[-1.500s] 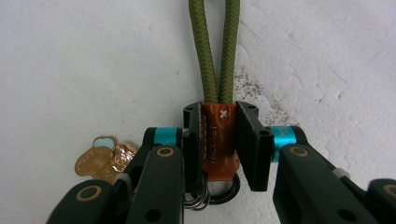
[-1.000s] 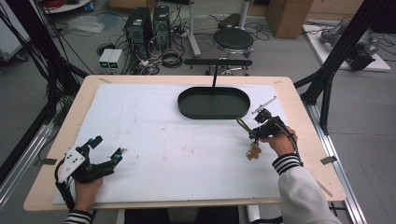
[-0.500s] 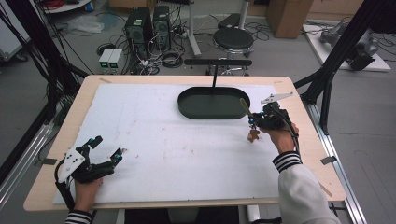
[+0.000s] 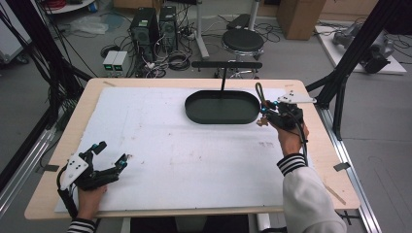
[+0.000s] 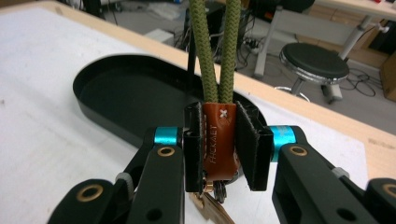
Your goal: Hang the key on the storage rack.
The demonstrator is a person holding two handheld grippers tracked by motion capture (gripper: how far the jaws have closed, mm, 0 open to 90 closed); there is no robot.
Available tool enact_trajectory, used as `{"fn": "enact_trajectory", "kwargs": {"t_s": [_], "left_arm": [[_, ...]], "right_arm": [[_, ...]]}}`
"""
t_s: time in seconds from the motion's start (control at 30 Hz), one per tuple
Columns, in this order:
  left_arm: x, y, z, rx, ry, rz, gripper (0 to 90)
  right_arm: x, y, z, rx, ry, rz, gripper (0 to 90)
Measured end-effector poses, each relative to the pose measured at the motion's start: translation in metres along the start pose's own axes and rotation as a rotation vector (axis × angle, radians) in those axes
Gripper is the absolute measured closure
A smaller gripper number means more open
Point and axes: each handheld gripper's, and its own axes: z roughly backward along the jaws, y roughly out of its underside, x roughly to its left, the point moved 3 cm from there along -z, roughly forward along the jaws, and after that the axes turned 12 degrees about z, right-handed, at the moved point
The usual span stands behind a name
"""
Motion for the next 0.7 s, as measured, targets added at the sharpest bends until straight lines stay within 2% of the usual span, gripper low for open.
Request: {"fn": "enact_trajectory", "kwargs": {"t_s": [0.17, 0.43, 0.47, 0.53, 0.7], "left_arm": [[0.0, 0.0, 0.0, -0.001, 0.0, -0.001, 12.0], [0.0, 0.0, 0.0, -0.002, 0.0, -0.001, 12.0], [0.0, 0.0, 0.0, -0.003, 0.001, -0.002, 12.0], [0.0, 0.0, 0.0, -0.003, 0.0, 0.001, 12.0], [0.0, 0.0, 0.0, -0.002, 0.0, 0.002, 12.0]], "right_arm": [[0.0, -0.004, -0.002, -0.02, 0.016, 0.009, 73.4], [-0.007, -0.015, -0.006, -0.049, 0.048, -0.016, 73.4], [-0.01, -0.018, -0.008, -0.058, 0.056, -0.037, 73.4], [-0.013, -0.021, -0.011, -0.06, 0.062, -0.048, 73.4], [-0.019, -0.028, -0.02, -0.061, 0.071, -0.054, 73.4]]}}
